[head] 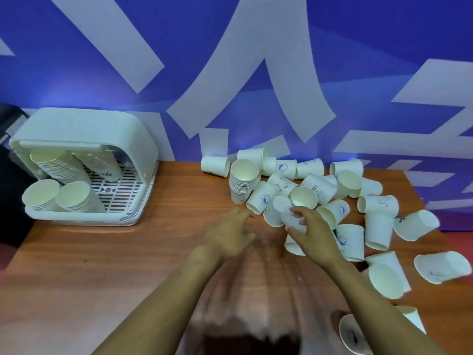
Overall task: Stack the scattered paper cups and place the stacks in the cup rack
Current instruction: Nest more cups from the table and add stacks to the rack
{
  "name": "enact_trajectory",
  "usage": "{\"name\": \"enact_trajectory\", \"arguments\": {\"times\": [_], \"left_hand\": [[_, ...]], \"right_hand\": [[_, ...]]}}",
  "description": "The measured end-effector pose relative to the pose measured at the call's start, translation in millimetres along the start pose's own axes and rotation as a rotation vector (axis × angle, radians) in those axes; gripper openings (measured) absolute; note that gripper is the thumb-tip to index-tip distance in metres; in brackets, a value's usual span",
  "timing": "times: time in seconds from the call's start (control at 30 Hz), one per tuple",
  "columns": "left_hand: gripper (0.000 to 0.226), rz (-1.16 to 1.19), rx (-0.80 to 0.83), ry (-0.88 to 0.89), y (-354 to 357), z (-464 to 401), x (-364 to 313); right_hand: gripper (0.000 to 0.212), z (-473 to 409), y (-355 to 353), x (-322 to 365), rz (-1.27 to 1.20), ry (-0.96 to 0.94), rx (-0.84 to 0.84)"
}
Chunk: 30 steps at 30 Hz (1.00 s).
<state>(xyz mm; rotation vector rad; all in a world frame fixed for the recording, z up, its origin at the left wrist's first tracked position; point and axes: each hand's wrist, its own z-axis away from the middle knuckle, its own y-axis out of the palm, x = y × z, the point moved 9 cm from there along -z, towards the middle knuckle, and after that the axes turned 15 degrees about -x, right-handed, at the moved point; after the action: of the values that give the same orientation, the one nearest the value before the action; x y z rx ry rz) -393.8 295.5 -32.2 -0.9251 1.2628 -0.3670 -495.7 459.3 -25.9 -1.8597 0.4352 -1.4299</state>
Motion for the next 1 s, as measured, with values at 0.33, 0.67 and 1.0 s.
{"name": "enact_trajectory", "arguments": {"times": [0.33,0.67,1.0], "left_hand": [[0.069,-0.192,0.081,0.054,54,-64,-37],[0.074,-0.344,0.123,0.06,104,-87,-42],[0.061,-0.28,0.06,0.014,98,-86,-40]], "right_hand": [[0.066,-30,-23,-50,0.138,-0.068,-0.047],[0.073,-34,-13,-106,0.202,-0.052,0.088],[0.07,-33,-22,-105,0.195,-0.041,0.077]]}}
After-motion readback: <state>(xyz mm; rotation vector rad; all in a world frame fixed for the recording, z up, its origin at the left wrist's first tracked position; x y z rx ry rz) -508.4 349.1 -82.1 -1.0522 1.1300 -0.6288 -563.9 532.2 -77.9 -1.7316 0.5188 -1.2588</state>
